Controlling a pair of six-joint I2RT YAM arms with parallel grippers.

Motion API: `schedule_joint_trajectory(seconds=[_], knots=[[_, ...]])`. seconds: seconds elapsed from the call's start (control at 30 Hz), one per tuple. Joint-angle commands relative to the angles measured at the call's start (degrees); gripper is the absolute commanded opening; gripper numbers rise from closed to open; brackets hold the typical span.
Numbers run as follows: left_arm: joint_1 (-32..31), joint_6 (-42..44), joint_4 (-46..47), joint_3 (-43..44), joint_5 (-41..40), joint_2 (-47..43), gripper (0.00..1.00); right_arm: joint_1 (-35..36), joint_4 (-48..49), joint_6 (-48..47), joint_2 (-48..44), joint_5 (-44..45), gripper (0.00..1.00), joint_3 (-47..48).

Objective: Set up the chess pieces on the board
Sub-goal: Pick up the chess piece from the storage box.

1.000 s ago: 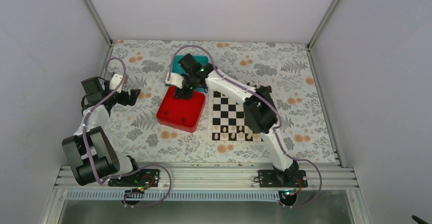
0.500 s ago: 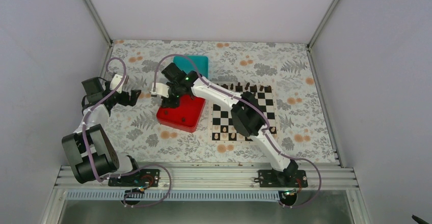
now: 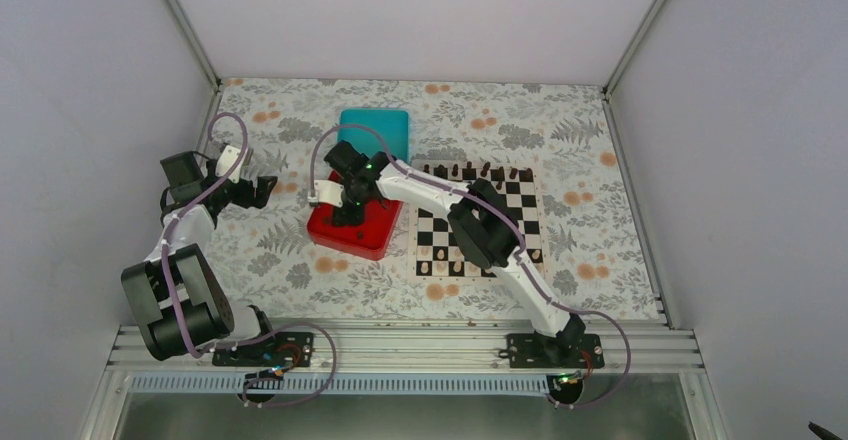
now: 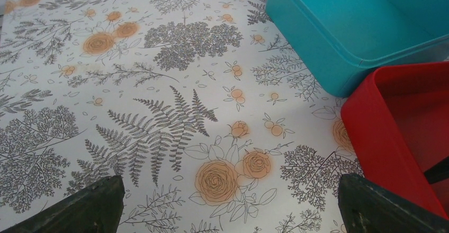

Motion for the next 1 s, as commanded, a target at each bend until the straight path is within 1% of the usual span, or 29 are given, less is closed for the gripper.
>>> schedule_joint_trajectory(seconds=[0.0,0.17,0.37,0.53,0.7,0.87,0.97], knots=[[0.5,1.2,0.3,1.0,1.7,-1.0,1.0,1.1,0.9,-0.4,-2.0,0.1,0.45,0.5],[0.6,1.3,0.4,0.8,1.8,-1.0,1.0,1.8,-0.8,-0.9,0.7,-0.7,0.45,4.1],[0.7,1.3,0.4,1.0,2.1,-0.9,1.0,2.2,0.5,-0.9,1.6,-0.6,0.45,4.5],[0.7,1.4,0.3,0.9,2.2,-1.1,1.0,2.2,-1.2,-1.1,3.9,-0.7,0.44,7.3],[0.8,1.3,0.3,0.9,2.3,-1.2,1.0,2.3,0.3,-0.9,3.6,-1.1,0.42,5.7],[0.9,1.3,0.4,1.0,2.4,-1.1,1.0,2.2,0.7,-0.3,3.5,-1.3,0.29,5.6],[1.0,1.3,0.5,0.9,2.4,-1.0,1.0,2.2,2.7,0.0,1.4,-1.7,0.21,3.3]])
